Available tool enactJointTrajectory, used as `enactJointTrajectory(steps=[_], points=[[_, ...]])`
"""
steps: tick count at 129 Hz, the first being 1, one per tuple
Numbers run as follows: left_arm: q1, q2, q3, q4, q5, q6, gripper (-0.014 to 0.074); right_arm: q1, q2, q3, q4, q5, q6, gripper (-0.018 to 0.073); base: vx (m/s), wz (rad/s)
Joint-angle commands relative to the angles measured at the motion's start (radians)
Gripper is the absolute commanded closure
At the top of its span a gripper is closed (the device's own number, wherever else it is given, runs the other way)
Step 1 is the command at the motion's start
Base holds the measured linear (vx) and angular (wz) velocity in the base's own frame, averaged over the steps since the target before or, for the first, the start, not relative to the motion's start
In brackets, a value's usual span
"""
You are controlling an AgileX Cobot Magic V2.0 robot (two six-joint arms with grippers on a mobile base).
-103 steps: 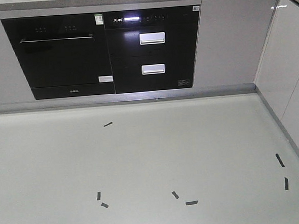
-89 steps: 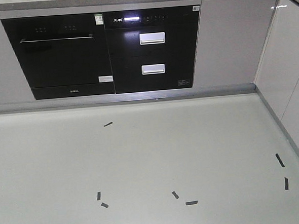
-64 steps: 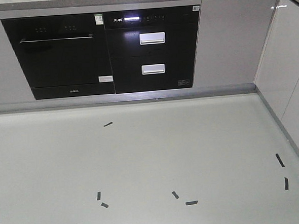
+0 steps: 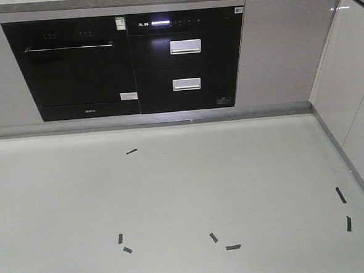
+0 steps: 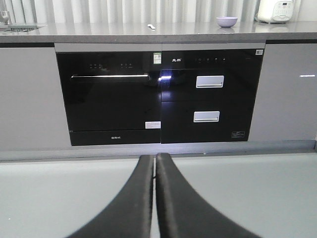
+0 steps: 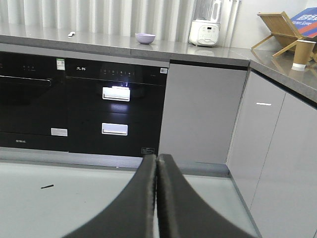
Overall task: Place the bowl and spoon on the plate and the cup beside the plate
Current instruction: 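Drive the base toward the counter holding the spoon and bowl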
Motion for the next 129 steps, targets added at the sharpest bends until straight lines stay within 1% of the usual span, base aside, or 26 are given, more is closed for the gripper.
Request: enactJointTrajectory(steps=[1, 61, 129], points=[[0.001, -0.016, 0.011, -0.001, -0.067, -0.007, 0.0603, -0.004, -0.003, 0.006, -0.004, -0.068, -0.008, 0.0561, 0.00, 0.00], [0.001, -0.016, 0.011, -0.001, -0.067, -0.007, 0.0603, -0.004, -0.003, 0.006, -0.004, -0.068, -0.008, 0.0561, 0.03, 0.00], [0.001, -0.016, 0.011, -0.001, -0.067, -0.007, 0.0603, -0.004, -0.003, 0.006, -0.004, -0.068, -0.008, 0.0561, 0.15, 0.06]])
